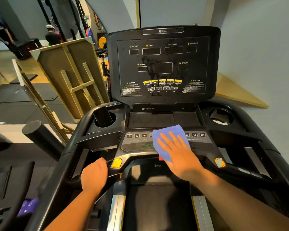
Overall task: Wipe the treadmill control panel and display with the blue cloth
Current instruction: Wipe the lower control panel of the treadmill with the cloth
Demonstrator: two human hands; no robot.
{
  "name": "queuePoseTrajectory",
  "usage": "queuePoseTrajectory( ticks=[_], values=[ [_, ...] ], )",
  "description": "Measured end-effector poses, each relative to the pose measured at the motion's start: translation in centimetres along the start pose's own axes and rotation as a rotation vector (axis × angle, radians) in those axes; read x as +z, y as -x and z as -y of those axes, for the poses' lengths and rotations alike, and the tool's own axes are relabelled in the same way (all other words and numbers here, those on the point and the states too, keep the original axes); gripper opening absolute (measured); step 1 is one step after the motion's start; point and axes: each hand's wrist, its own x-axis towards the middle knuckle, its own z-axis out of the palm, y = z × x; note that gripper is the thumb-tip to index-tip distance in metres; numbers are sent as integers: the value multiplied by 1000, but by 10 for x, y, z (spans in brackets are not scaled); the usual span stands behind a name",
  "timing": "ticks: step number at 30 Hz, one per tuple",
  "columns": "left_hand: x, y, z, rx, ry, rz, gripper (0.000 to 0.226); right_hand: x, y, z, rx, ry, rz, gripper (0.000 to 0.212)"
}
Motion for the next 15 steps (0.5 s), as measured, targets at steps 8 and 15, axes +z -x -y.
queuePoseTrajectory(
  ticks=[8,15],
  values=[
    [2,0,3,33,-9,-6,10,9,19,-29,452,31,-119,71],
    [1,0,2,16,19,-27,9,-1,-2,-10,214,40,-33,69]
  ],
)
